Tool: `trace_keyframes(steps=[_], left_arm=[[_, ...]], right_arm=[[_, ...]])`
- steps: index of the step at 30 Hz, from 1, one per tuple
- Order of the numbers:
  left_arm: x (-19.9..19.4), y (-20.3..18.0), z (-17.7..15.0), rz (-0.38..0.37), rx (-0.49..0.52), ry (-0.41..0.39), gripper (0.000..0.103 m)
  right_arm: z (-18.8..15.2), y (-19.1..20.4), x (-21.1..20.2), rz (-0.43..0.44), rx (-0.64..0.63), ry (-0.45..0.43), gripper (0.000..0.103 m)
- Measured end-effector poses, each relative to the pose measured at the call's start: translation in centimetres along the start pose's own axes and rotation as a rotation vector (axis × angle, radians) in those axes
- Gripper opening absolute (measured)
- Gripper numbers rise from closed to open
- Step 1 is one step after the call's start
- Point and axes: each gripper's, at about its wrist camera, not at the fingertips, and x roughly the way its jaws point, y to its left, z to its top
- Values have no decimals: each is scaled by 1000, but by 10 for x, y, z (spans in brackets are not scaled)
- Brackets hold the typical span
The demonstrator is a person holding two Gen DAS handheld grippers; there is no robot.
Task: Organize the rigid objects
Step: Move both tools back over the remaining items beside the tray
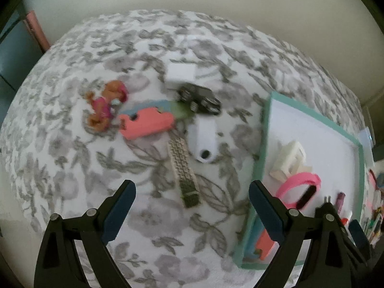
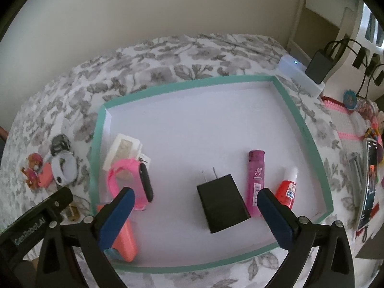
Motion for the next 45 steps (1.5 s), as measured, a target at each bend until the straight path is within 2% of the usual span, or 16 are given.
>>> trace_keyframes(steps=[11, 19, 26, 31, 36, 39, 42, 45], left_arm=[[-17, 64, 21, 109, -86, -82, 95], [-6, 116, 25, 94, -201, -60, 95], [-2, 147, 29, 86, -260, -63, 95], [4, 163, 34, 74, -278, -65, 95], [14, 170, 41, 46, -271, -58, 95], [20, 171, 47, 22, -259, -63, 95], [25, 169, 51, 24, -245, -68, 95], [33, 167, 57, 14, -228, -67, 95]], right_arm=[[-4, 45, -12, 77, -86, -31, 103], [-6, 76, -19, 143, -132, -40, 103], [-8, 112, -26, 204, -211, -62, 102], [-10, 138, -23, 236, -269, -53, 95], [-17, 162, -6, 243, -337, -6, 87], [-21, 171, 7, 237, -363, 31, 81], [-24, 176, 19, 230, -374, 60, 80], [-24, 179, 31, 221, -377, 87, 74]])
